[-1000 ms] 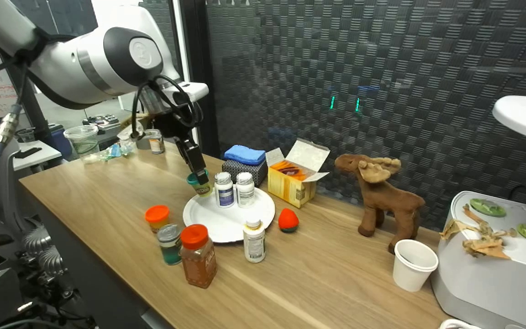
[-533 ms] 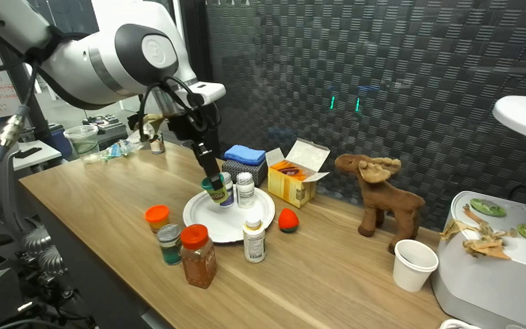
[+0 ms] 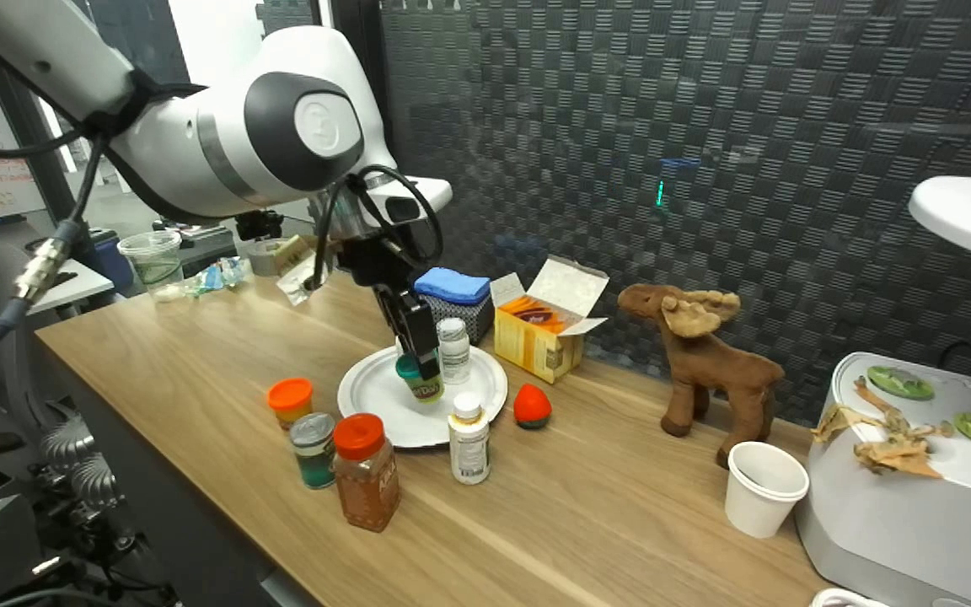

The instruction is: Put the bottles and orange plushie that are around the white plate on the white plate

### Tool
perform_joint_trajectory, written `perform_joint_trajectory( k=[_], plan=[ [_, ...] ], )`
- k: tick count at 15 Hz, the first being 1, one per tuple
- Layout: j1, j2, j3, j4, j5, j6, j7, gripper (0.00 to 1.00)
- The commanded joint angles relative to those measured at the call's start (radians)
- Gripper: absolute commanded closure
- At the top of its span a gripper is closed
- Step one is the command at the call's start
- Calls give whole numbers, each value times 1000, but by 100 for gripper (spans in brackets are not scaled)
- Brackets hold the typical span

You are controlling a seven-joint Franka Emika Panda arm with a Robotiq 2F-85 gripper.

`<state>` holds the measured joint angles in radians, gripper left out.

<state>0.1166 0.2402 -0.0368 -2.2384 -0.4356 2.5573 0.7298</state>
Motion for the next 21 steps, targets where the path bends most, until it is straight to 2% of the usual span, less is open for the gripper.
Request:
perform_joint_trajectory(
  k=[1, 7, 13, 14, 15, 17, 20, 21],
  plan=[
    [-9, 56, -9, 41, 28, 61, -104, 72],
    [7, 131, -39, 94, 53, 119, -178, 72],
    [34, 141, -81, 110, 32, 135, -196, 72],
    [40, 140, -89, 107, 25, 139, -196, 55],
    [45, 137, -93, 103, 21, 139, -201, 22],
    [54, 127, -97, 90, 22, 152, -207, 21],
    [81, 103, -115, 69, 1, 175, -193, 1],
    [93, 91, -122, 57, -10, 184, -183, 0]
  ],
)
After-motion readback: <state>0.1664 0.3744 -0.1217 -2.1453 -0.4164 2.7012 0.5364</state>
